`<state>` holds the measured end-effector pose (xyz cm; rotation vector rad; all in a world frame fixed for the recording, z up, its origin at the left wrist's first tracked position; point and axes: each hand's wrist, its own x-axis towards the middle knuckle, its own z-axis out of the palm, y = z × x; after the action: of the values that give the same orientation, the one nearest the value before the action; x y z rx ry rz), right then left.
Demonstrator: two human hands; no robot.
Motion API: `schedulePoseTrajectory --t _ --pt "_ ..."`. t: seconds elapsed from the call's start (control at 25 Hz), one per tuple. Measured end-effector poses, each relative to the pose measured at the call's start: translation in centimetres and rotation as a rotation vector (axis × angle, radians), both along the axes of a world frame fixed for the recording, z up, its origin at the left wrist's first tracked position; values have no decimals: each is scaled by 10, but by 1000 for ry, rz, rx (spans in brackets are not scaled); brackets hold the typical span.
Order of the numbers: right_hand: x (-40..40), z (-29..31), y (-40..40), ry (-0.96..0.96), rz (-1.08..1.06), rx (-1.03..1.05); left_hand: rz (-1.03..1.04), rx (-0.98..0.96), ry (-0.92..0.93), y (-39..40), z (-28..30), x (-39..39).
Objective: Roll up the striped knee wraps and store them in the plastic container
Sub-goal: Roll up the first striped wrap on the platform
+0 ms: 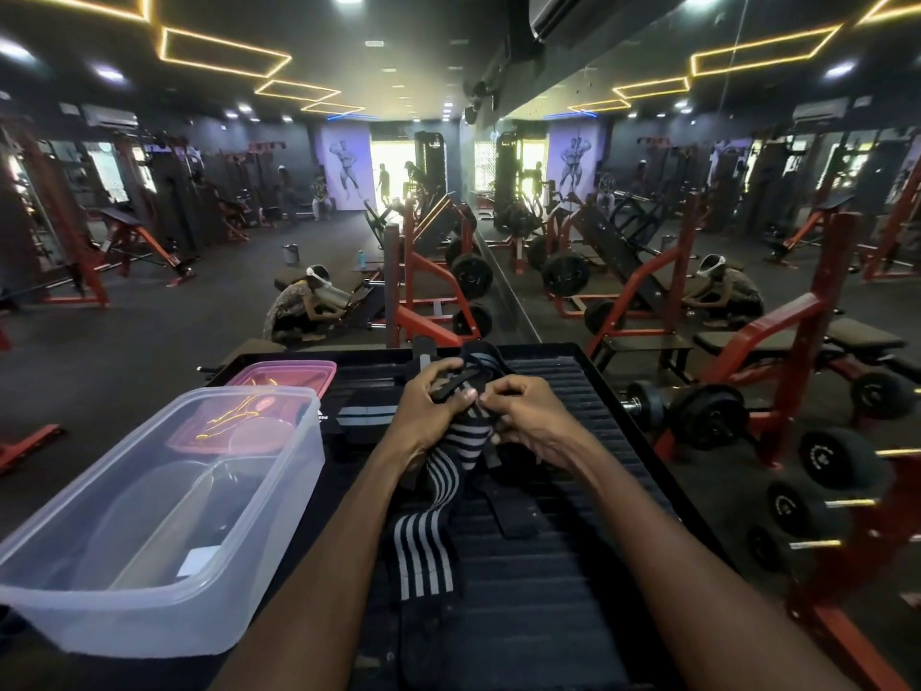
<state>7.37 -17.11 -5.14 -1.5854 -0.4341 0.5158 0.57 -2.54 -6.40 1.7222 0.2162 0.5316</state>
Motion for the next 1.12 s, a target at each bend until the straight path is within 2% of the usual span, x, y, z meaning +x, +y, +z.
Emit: schedulePoseTrajectory --t 0.08,0.16,0.28,0.4,0.48,0.6,0.8,0.96,1.12 --pt "7 0 5 29 -58 59 -25 -287 74 3 4 -6" --pt "16 0 8 115 -124 152 -203 -462 193 8 9 -15" --pt "29 -7 10 220 -185 282 -492 -546 279 15 15 -27" --pt "32 -11 11 319 -137 423 -712 -580 298 9 22 -30" --pt "33 -12 9 356 -107 436 -765 -639 337 2 23 -28" --pt "38 -18 10 369 -71 402 -701 -783 363 -11 18 -21" --pt "40 -29 9 330 -35 253 -117 -388 232 -16 -2 1" --pt "25 -24 10 237 49 78 45 -140 94 -3 -9 2" --pt "20 -15 6 -25 58 44 102 -43 72 3 -13 1"
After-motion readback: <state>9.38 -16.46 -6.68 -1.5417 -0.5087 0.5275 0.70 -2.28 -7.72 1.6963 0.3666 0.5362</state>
